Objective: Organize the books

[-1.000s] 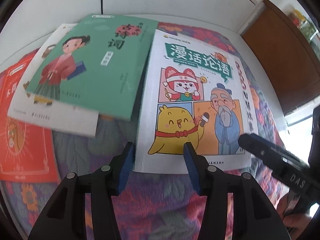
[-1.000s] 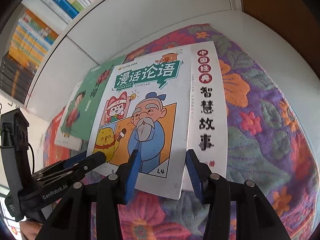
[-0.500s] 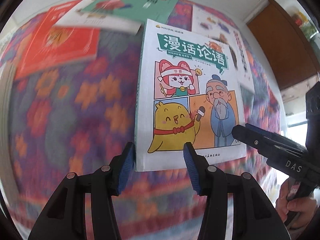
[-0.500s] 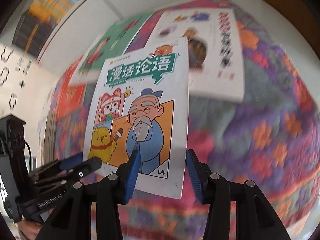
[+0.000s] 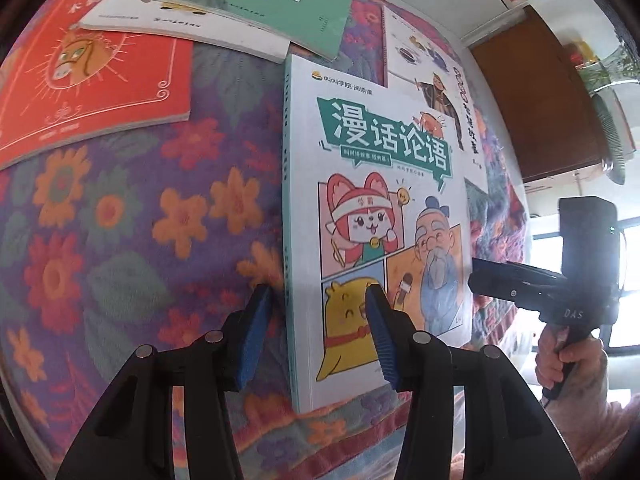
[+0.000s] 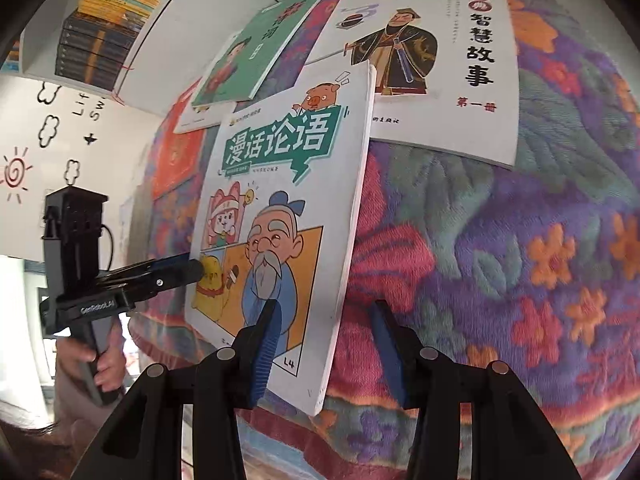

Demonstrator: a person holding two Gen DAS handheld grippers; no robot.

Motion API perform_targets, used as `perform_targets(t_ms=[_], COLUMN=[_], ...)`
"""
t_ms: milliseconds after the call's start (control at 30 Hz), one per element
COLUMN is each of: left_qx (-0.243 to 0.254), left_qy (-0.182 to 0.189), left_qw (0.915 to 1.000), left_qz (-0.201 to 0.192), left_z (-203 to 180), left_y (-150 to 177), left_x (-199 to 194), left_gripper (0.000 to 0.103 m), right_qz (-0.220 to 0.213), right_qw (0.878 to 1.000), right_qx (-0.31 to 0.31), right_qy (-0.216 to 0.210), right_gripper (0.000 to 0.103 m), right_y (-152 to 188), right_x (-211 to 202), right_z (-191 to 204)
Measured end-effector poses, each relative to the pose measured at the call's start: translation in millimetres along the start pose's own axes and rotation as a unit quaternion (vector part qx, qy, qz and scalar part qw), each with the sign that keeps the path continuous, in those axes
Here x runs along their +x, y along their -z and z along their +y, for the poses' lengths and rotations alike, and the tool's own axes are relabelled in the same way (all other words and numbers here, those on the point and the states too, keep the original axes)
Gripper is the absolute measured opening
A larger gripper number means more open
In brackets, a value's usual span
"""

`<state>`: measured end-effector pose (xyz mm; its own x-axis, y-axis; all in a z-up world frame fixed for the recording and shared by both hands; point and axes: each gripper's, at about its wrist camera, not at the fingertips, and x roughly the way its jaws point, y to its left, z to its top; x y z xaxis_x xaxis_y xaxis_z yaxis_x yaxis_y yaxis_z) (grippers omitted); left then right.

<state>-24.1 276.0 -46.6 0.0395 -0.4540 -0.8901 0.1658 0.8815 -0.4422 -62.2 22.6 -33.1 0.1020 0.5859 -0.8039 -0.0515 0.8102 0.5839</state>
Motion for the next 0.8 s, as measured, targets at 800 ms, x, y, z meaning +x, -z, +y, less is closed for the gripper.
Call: perform_targets(t_ms=[800], left_qx=[-0.044], left_qy=[0.017], left_qw=[0.998], left_qz=[0.042], left_z=[12.6], left_y=[-36.3], left_x=[4.5], left_gripper=[0.036], right_qz=[0.022], right_qw=[0.999], right_qx=[0.013], right_qy=[-0.036], right_gripper=[0.022], right_y=[-42.8], right_x=[16.2], right_z=[-7.6])
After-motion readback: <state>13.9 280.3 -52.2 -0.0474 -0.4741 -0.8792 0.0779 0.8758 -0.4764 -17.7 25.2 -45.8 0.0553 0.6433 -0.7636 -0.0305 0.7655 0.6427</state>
